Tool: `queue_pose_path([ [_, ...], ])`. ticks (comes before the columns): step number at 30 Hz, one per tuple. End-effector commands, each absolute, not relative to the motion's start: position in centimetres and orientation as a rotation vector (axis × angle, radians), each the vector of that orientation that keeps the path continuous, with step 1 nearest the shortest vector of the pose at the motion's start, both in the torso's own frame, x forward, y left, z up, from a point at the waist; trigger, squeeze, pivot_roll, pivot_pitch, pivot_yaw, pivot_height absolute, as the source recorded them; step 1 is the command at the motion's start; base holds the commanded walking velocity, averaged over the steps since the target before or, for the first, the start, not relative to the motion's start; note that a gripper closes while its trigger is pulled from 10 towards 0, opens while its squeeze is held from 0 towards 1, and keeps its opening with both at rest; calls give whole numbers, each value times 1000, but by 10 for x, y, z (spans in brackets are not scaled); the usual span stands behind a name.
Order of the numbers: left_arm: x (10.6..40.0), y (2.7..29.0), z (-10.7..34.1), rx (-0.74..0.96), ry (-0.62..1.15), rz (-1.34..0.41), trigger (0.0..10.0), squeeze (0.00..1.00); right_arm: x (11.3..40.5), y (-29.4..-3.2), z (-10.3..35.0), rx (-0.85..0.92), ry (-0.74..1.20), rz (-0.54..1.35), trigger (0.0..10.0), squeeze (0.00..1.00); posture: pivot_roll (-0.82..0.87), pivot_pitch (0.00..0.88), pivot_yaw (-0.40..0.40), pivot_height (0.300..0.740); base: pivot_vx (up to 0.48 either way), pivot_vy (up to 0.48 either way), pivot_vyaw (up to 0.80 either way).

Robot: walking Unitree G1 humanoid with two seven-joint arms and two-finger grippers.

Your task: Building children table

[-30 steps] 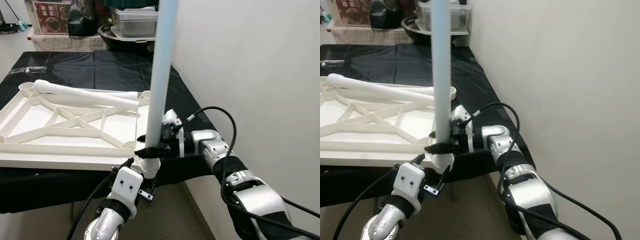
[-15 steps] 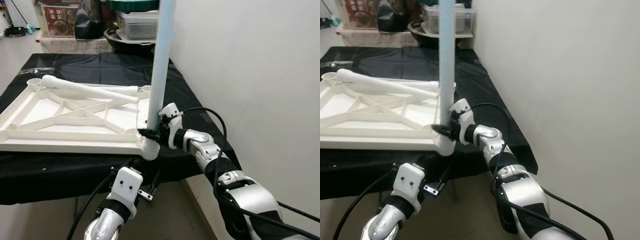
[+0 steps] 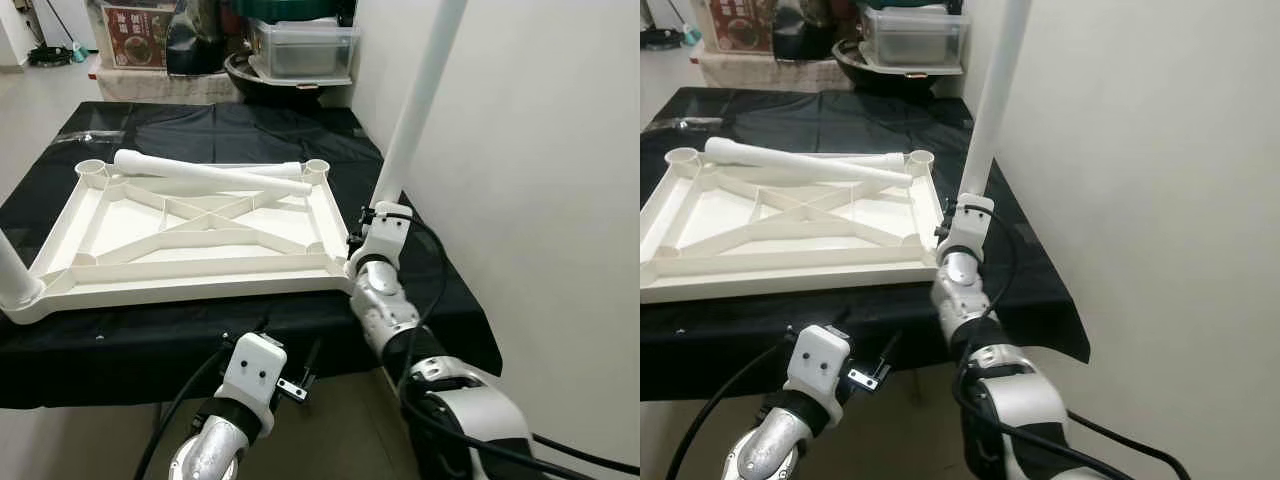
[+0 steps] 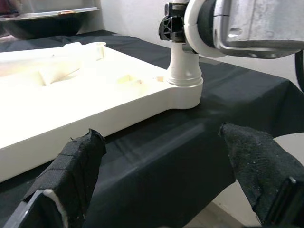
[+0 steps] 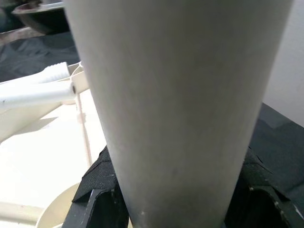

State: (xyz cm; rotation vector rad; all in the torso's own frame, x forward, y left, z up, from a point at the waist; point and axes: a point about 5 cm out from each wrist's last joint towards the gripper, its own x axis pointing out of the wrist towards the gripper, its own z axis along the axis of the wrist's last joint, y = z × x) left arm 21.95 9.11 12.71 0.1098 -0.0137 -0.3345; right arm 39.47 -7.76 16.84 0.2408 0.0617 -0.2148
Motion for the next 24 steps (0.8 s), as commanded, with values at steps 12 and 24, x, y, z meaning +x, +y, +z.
queue_pose_path([
  [12, 219, 89, 124, 99, 3, -342, 10000, 0, 394, -85, 172, 359, -55, 69, 10000, 0, 118, 75, -109, 740, 0, 0, 0],
  [24, 220, 88, 123, 98, 3, -345, 10000, 0, 379, -92, 165, 240, 5, 885, 10000, 0, 111, 70, -104, 740, 0, 0, 0],
])
